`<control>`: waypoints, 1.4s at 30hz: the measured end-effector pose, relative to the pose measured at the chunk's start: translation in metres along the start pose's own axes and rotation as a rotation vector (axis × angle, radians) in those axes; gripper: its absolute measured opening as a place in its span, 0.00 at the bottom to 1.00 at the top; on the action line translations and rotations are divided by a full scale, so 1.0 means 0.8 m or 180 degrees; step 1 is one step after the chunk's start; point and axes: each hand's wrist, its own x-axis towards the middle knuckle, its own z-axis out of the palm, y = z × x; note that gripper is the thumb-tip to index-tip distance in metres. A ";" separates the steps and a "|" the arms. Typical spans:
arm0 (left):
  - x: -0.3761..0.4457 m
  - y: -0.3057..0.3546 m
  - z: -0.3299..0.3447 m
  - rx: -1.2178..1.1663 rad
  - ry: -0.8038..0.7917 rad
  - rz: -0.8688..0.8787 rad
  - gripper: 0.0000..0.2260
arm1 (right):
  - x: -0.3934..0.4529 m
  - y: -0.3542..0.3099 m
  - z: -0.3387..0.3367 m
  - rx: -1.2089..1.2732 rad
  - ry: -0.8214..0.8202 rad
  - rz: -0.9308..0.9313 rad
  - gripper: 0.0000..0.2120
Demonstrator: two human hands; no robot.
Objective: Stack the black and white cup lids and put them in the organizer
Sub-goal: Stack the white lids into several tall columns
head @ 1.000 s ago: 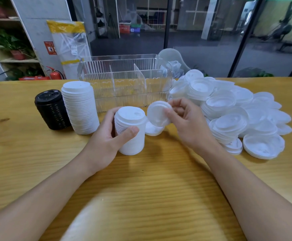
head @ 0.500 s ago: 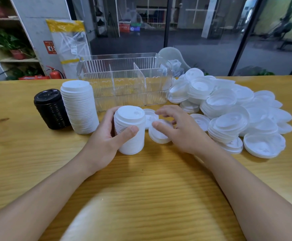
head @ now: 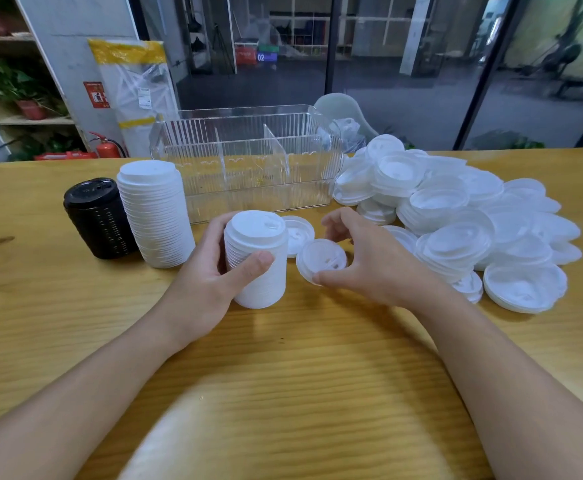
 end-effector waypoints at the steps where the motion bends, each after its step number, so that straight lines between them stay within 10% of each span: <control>1: 0.000 0.000 0.000 0.0009 -0.0004 -0.0005 0.27 | 0.000 -0.001 -0.001 0.0080 0.0010 0.0003 0.39; 16: -0.003 0.001 0.008 -0.0027 -0.0267 0.0007 0.27 | 0.005 -0.022 0.012 0.1617 0.0914 -0.0386 0.18; 42: -0.012 0.006 0.006 -0.0090 -0.0088 0.0054 0.27 | 0.035 -0.009 0.076 -0.1185 0.0437 -0.0587 0.18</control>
